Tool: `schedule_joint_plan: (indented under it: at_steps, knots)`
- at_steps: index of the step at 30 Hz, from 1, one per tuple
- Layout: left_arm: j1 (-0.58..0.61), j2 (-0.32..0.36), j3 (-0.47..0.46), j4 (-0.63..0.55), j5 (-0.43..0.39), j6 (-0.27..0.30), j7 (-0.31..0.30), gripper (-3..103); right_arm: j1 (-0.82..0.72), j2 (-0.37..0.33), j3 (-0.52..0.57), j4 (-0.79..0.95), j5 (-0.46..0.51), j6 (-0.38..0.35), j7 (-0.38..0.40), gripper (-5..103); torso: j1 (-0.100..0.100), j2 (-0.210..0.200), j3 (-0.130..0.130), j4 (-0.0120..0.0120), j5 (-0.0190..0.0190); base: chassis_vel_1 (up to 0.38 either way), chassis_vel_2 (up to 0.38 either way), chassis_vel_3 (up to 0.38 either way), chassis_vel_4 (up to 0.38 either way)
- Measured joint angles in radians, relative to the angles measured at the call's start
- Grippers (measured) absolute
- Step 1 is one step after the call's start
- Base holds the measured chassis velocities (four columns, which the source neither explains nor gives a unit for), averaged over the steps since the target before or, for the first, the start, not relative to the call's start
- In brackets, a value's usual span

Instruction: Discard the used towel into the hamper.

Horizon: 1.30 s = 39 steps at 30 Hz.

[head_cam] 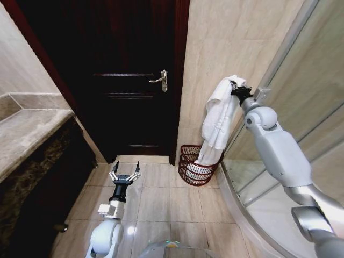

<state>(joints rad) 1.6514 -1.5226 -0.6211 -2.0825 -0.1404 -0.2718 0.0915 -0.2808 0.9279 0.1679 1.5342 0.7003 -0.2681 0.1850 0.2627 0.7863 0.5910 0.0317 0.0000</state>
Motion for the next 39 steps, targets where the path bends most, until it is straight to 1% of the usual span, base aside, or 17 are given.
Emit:
schedule_joint_plan:
  at_steps: [1,3,8,12,17,19,20,26,36,39]
  knots:
    - [0.000,0.000,0.000,0.000,0.000,0.000,0.000,100,0.000,0.000,0.000,0.000,0.000,0.000,0.000,6,0.000,0.000,0.000,0.0000,0.0000,0.000,0.000,0.000,0.000]
    - [-0.001,-0.001,0.000,0.001,0.000,0.000,0.000,100,-0.006,0.001,0.004,0.001,-0.001,0.002,-0.001,6,-0.007,-0.016,-0.010,-0.0001,0.0000,0.000,0.000,0.000,0.000]
    - [-0.001,-0.004,0.003,0.002,0.001,-0.001,0.001,100,-0.008,0.003,0.004,0.001,-0.003,0.002,-0.001,6,-0.013,-0.032,-0.019,-0.0001,0.0000,0.000,0.000,0.000,0.000]
    - [0.001,-0.007,0.005,0.003,0.005,-0.005,0.006,100,-0.005,0.011,0.000,0.002,-0.003,0.002,0.001,6,-0.023,-0.056,-0.033,-0.0001,0.0000,0.000,0.000,0.000,0.000]
    - [0.003,-0.005,0.003,0.003,0.004,-0.005,0.010,100,-0.004,0.021,-0.005,0.002,-0.005,0.002,0.005,6,-0.029,-0.071,-0.042,0.0000,0.0000,0.000,0.000,0.000,0.000]
    - [0.002,-0.005,0.002,0.002,0.004,-0.006,0.011,100,-0.005,0.026,-0.008,0.002,-0.009,0.002,0.006,6,-0.036,-0.086,-0.050,0.0000,0.0000,0.000,0.000,0.000,0.000]
    - [0.002,-0.005,0.002,0.002,0.004,-0.006,0.011,100,-0.005,0.026,-0.008,0.002,-0.009,0.002,0.006,6,-0.036,-0.086,-0.050,0.0000,0.0000,0.000,0.000,0.000,0.000]
    - [0.003,-0.011,0.004,0.001,0.006,-0.008,0.013,100,-0.013,0.032,-0.012,0.003,-0.012,0.003,0.008,6,-0.048,-0.118,-0.069,-0.0001,0.0000,0.000,0.000,0.000,0.000]
    - [0.004,-0.015,0.004,0.001,0.008,-0.010,0.014,100,-0.023,0.041,-0.016,0.004,-0.013,0.004,0.010,6,-0.063,-0.153,-0.090,-0.0001,0.0000,0.000,0.000,0.000,0.000]
    - [0.004,-0.018,0.004,0.001,0.008,-0.011,0.014,100,-0.025,0.048,-0.020,-0.002,-0.016,0.006,0.010,6,-0.071,-0.172,-0.101,-0.0001,0.0000,0.000,0.000,0.000,0.000]
